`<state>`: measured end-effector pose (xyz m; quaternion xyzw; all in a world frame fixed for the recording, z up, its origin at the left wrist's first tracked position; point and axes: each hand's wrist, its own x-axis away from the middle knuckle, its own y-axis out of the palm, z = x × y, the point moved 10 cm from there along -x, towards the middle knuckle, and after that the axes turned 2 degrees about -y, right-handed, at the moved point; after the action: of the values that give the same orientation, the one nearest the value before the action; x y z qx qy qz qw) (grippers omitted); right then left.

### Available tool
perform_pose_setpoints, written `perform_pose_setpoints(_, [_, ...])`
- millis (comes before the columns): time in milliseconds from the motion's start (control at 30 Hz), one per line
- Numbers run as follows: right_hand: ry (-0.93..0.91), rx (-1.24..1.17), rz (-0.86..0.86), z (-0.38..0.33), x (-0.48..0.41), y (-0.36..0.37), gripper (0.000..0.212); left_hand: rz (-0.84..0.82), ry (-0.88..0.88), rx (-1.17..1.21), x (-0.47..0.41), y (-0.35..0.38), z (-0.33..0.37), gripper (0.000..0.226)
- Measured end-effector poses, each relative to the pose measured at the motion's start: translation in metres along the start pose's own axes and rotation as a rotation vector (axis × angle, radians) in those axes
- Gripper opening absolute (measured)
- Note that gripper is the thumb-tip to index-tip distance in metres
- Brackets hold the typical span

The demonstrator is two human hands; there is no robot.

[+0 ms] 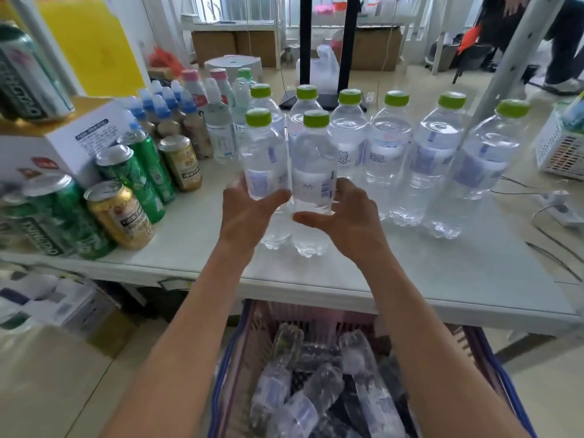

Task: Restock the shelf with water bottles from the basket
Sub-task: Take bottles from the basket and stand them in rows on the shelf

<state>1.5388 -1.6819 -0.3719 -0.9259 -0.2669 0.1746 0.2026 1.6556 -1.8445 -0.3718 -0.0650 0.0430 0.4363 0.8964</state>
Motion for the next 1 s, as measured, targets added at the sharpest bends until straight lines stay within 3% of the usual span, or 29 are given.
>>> perform_pose_setpoints(167, [0.046,-0.014,-0.138,0.016,0.001,-0.001,0.063,-0.017,0.056,-0.118,0.004,-0.004,-0.018,0.064])
perform_pose_setpoints(433, [0.088,0.174,-0.265,0.037,0.017,0.018,0.08,-0.146,0.04,-0.3,0.015,-0.007,-0.048,0.078])
perform_pose_setpoints(700, [0.13,0.092,-0.071,0.052,0.016,0.023,0.068,0.011,0.048,-0.169,0.019,-0.017,-0.044,0.077])
perform_pose_setpoints(1000, [0.103,0.062,-0.035,0.057,0.015,0.032,0.061,-0.123,0.029,-0.099,0.004,-0.001,-0.058,0.083])
